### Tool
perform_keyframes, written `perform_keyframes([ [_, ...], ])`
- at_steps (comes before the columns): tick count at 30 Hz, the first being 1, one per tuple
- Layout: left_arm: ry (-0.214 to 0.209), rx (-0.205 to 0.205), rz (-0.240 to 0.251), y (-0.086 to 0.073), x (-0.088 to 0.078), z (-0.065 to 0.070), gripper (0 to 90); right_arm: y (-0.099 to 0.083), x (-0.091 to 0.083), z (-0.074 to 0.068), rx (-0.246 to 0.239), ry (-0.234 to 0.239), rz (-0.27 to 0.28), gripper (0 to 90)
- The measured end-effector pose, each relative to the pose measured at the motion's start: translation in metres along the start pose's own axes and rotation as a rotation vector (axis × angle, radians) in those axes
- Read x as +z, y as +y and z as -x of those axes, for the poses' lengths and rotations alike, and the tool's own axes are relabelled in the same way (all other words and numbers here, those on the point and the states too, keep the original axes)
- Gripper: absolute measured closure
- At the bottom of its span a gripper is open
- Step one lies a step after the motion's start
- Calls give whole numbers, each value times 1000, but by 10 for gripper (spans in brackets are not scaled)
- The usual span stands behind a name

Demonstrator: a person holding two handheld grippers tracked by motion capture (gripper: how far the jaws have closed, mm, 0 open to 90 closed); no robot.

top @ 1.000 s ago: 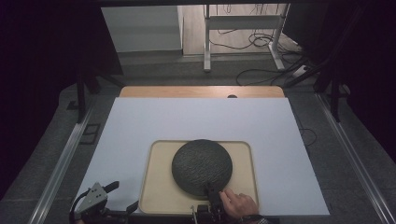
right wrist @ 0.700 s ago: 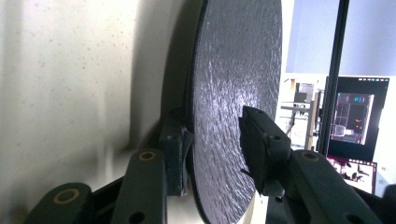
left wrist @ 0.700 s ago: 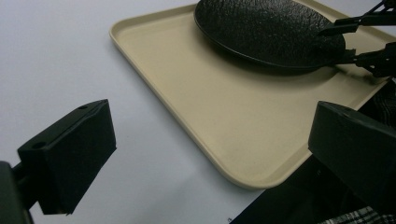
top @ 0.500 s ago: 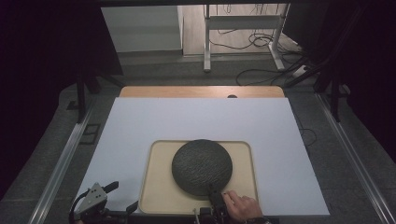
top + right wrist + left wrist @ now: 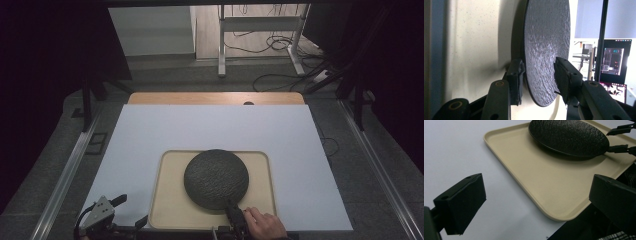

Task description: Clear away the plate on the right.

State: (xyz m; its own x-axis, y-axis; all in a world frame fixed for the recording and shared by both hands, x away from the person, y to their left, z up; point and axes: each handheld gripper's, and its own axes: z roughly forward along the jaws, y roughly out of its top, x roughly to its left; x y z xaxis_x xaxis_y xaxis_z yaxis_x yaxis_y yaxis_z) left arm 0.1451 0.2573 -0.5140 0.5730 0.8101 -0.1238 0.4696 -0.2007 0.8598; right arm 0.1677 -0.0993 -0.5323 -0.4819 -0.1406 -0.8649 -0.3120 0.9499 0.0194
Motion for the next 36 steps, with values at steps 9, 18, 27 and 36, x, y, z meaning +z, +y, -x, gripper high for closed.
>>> perform_keyframes([
  [9, 2, -2, 2, 0, 0, 0, 6, -4, -10, 4, 25, -11, 12, 580],
  [18, 2, -2, -1, 0, 0, 0, 5, -13, -10, 11, 83, -31, 6, 541],
  [27, 0, -2, -2, 0, 0, 0, 5, -24, -6, 19, 166, -33, 2, 477],
  [36, 0, -2, -4, 0, 0, 0, 6, -39, -5, 28, 270, -14, -14, 434],
])
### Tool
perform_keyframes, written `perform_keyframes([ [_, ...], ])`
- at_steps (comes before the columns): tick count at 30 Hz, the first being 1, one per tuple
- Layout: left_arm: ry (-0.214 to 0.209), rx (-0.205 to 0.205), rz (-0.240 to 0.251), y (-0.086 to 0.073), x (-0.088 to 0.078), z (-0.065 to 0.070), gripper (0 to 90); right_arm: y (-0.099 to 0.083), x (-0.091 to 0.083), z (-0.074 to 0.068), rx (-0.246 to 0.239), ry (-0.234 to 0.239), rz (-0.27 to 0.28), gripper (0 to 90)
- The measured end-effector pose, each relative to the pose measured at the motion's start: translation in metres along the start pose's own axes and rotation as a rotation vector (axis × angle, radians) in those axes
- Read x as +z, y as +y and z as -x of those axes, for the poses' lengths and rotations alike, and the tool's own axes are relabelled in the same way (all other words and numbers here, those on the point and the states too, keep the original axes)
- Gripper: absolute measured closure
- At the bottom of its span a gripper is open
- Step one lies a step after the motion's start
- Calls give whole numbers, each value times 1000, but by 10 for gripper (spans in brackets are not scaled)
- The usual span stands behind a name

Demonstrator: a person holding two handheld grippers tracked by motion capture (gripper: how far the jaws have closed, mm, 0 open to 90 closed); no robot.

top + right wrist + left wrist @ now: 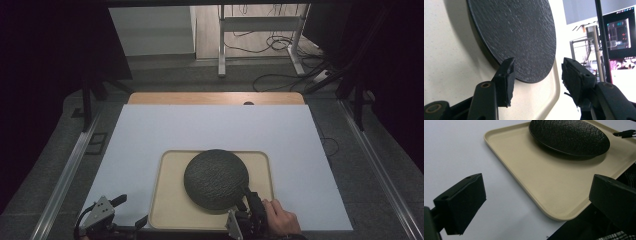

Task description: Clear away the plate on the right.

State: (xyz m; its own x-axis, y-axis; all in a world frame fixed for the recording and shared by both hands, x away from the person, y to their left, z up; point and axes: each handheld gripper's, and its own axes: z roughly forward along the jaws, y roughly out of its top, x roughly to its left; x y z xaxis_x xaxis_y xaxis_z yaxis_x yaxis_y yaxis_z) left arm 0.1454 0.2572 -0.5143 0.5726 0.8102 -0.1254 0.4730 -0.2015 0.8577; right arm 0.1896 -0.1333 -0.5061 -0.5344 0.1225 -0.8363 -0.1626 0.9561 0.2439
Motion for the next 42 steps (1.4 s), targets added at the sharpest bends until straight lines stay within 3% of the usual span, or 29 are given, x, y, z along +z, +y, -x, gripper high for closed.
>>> perform_keyframes([
  [12, -1, -1, 0, 0, 0, 0, 6, -13, 2, 11, 95, 8, -12, 406],
  [20, -1, 0, 0, 0, 0, 0, 6, -24, 0, 20, 215, 30, 7, 388],
  [42, -2, 3, 0, 0, 0, 0, 6, -50, -1, 39, 398, 83, 15, 379],
])
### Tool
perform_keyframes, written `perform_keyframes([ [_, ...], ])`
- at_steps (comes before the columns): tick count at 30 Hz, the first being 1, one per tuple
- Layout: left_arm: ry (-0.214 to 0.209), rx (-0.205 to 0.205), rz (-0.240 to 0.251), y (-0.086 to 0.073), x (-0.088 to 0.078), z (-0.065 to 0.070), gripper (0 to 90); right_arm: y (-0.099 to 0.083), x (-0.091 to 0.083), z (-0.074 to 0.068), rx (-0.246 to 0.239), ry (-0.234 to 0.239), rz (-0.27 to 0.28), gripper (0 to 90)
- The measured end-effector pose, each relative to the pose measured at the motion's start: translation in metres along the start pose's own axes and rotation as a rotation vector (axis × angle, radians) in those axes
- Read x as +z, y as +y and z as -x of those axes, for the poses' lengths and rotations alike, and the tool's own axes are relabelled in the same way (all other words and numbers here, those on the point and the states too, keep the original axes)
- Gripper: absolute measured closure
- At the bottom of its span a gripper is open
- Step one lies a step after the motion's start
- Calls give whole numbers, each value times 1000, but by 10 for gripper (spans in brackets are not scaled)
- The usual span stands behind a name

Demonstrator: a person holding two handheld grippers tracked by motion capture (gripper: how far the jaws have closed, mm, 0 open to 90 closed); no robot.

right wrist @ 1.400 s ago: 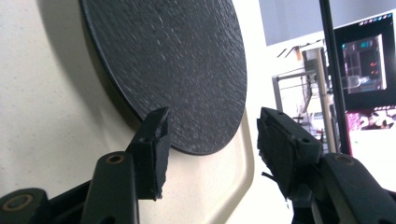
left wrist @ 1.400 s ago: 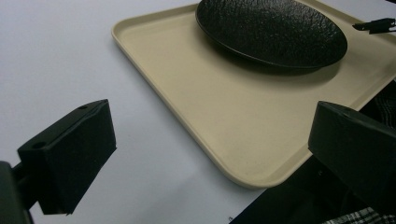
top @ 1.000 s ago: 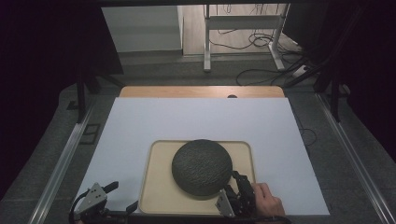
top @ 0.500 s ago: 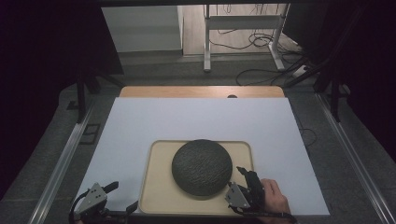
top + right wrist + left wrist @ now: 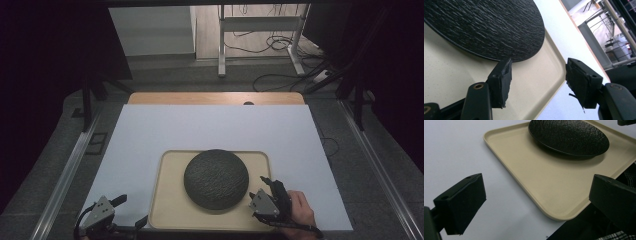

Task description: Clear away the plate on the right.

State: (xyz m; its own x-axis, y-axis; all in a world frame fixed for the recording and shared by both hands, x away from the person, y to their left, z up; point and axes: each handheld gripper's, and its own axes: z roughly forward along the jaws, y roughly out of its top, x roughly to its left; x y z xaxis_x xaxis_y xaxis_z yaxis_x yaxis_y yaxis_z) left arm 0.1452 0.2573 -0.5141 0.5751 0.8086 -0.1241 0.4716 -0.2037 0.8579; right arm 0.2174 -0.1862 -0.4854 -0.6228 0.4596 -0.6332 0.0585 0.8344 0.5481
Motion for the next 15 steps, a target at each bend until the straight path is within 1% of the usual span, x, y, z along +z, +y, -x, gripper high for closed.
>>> perform_keyframes([
  [8, -1, 0, 1, 0, 0, 0, 6, -7, -2, 9, 70, 10, 3, 377],
  [10, 0, 0, 0, 0, 0, 0, 6, -9, -2, 11, 77, 12, 0, 376],
  [15, -1, 0, 1, 0, 0, 0, 6, -14, -4, 15, 118, 23, 2, 372],
])
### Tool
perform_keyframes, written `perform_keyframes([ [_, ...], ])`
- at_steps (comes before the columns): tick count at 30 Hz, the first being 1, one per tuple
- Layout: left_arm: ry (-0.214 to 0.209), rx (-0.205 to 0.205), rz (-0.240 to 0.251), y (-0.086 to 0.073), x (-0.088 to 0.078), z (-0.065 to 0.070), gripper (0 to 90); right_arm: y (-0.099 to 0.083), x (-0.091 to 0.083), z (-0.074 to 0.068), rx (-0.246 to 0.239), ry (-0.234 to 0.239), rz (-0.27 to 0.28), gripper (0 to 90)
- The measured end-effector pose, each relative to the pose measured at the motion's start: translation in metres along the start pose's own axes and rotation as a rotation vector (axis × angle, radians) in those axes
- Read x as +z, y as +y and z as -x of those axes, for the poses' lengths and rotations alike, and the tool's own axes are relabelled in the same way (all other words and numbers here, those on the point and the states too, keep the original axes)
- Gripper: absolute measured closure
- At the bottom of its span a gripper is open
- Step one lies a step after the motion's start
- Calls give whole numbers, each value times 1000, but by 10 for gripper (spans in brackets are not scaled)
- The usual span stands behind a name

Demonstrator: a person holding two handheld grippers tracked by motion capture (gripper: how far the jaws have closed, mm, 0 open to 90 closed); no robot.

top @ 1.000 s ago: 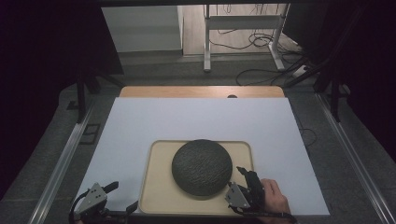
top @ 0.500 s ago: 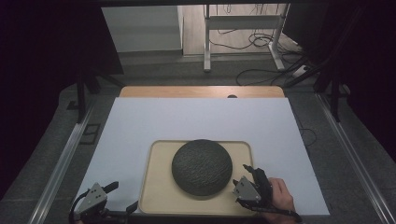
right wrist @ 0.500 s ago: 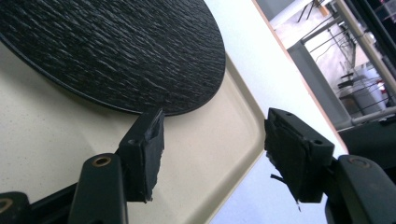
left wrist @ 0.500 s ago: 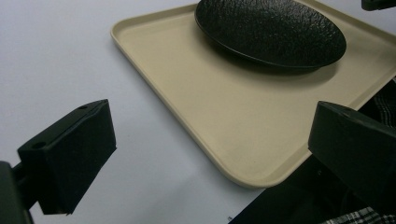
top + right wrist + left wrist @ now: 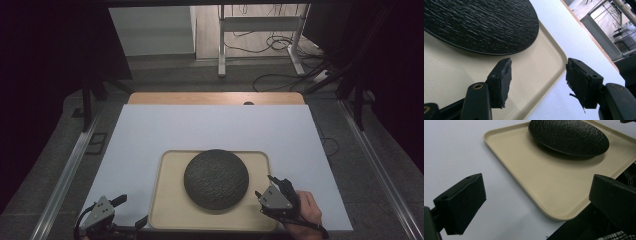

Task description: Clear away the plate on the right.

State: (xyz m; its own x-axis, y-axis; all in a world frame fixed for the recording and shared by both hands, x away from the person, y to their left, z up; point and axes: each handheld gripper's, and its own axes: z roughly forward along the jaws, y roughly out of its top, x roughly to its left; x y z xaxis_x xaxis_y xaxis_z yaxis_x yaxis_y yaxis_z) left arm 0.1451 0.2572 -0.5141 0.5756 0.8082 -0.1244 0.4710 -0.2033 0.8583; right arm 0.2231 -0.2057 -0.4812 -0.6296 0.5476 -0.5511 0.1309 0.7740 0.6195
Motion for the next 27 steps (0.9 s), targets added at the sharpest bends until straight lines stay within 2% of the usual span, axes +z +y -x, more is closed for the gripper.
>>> perform_keyframes([
  [14, -1, 0, 0, 0, 0, 0, 6, -10, -6, 11, 99, 26, 11, 329],
  [27, -2, -4, 0, 0, 0, 0, 5, -23, -17, 23, 221, 76, 48, 242],
])
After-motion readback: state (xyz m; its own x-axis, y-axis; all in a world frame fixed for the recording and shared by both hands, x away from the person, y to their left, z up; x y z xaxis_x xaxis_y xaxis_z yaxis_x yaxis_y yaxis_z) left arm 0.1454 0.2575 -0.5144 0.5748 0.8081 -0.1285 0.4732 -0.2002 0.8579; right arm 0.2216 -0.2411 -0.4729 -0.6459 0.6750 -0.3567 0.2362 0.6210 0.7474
